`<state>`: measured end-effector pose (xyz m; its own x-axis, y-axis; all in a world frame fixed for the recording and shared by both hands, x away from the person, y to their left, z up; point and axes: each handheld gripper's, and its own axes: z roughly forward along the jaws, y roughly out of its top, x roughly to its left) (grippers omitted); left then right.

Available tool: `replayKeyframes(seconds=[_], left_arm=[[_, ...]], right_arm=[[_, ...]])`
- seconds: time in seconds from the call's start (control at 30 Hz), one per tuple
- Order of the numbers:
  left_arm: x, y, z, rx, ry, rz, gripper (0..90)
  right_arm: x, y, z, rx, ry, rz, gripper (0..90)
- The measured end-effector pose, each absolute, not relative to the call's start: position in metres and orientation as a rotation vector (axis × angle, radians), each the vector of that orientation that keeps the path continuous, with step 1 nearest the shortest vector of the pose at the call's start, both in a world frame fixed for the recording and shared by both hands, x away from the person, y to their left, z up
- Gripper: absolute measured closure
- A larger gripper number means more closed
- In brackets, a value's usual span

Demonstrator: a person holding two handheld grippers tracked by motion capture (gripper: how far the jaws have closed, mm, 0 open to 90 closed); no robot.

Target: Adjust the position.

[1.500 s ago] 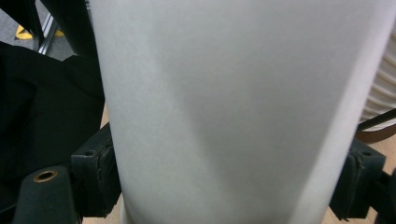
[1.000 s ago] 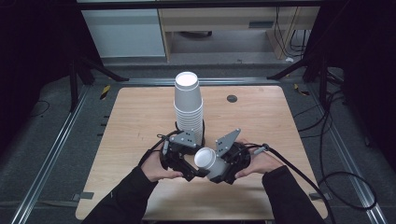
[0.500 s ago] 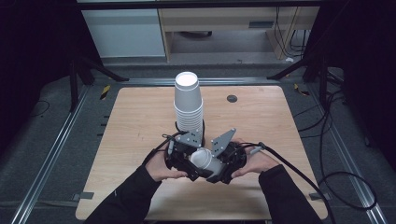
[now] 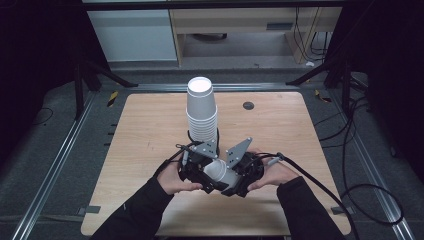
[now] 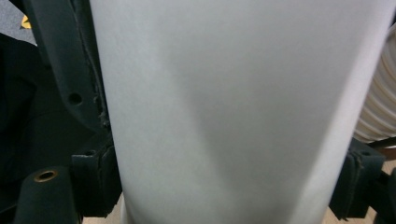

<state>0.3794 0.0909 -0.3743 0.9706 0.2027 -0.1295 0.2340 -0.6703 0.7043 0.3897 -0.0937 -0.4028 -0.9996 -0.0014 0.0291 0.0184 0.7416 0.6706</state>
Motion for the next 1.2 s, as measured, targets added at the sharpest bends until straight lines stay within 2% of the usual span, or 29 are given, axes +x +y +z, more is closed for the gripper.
replayKeyframes(seconds=[0.53,0.7,0.83,1.2], left_arm=[[0.379,0.093,-0.374,2.321,0.315,-0.05,22.2],[0.378,0.095,-0.372,2.32,0.319,-0.041,22.1],[0.378,0.096,-0.373,2.343,0.316,-0.024,22.1],[0.379,0.11,-0.371,2.342,0.329,0.002,21.9]], right_arm=[[0.39,-0.093,-0.404,-0.031,-2.89,-1.136,15.6],[0.391,-0.094,-0.404,-0.03,-2.878,-1.17,13.7],[0.391,-0.094,-0.403,-0.047,-2.896,-1.177,9.0],[0.392,-0.105,-0.388,-0.104,-2.902,-1.27,8.0]])
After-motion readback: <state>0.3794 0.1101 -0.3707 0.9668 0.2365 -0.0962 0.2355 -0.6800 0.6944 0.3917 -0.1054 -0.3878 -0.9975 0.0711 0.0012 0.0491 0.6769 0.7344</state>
